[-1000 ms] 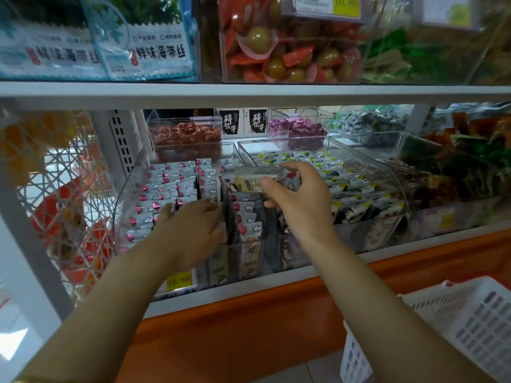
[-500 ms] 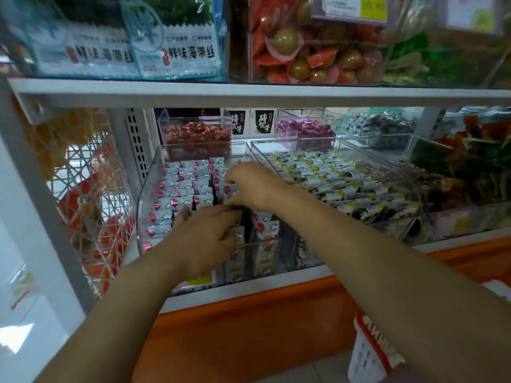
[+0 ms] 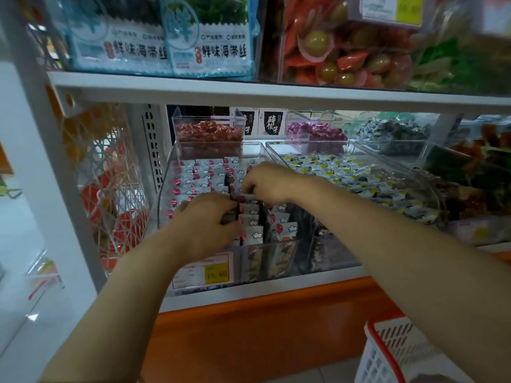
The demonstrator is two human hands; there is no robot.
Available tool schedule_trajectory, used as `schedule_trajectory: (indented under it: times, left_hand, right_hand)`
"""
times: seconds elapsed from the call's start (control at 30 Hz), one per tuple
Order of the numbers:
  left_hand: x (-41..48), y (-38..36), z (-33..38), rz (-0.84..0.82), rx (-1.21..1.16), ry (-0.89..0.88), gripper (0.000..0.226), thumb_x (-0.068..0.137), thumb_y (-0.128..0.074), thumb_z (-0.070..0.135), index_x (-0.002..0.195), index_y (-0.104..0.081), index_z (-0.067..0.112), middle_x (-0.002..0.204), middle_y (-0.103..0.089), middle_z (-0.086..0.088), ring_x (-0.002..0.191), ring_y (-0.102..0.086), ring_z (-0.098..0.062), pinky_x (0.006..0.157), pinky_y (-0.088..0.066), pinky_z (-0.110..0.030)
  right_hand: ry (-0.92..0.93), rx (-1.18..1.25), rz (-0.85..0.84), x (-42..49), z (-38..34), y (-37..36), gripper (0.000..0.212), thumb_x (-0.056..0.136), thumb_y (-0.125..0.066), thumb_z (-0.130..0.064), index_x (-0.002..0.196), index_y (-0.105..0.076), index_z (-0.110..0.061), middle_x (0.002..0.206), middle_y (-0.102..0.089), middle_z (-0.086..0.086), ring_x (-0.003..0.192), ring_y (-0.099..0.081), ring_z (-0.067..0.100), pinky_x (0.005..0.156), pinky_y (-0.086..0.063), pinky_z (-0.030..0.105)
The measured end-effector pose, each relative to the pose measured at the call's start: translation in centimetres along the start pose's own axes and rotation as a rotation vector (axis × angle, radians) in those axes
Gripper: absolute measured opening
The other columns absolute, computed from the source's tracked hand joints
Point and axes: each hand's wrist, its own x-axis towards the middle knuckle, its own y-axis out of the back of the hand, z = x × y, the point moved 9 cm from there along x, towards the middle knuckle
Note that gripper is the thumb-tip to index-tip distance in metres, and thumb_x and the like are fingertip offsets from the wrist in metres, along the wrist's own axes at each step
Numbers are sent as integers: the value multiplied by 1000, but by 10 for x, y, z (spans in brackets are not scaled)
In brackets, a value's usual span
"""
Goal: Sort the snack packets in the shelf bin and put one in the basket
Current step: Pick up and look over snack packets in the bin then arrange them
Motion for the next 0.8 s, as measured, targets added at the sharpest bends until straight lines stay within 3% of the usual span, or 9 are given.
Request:
schedule_trajectory:
  times: [0.13, 0.27, 0.53, 0.8]
  left_hand:
    - [2, 2, -7, 6, -24, 30, 30, 90, -50, 29, 110, -59, 8, 112, -56, -6, 104, -49, -22, 99, -37, -44]
    - [2, 4, -9, 26, -12, 42, 33, 90, -51, 30, 114, -58, 8, 112, -56, -7, 104, -49, -23, 98, -38, -43]
    - [3, 6, -9, 22, -20, 61, 34, 91, -51, 28, 114, -57, 5, 111, -56, -10, 103, -50, -25, 97, -38, -43]
    - [2, 6, -7, 32, -29, 65, 29, 90, -51, 24, 109, -59, 3, 105, -58, -11, 98, -52, -27, 92, -41, -43]
  right_hand:
    - [-35, 108, 59, 9, 5, 10, 37, 88, -44, 9, 110, -68, -9, 124, -62, 9, 110, -59, 22, 85, -43, 27]
    - [-68, 169, 179, 20, 11, 22, 29, 86, -49, 8, 96, -70, -10, 114, -66, 10, 100, -62, 23, 91, -50, 38]
    - [-97, 152, 268, 34, 15, 20, 29, 85, -45, 11, 99, -65, -6, 113, -62, 13, 102, -58, 27, 89, -47, 35]
    - [-81, 27, 143, 41, 8, 0, 15, 89, -56, -2, 101, -65, -6, 109, -64, 12, 100, -59, 27, 89, -49, 37]
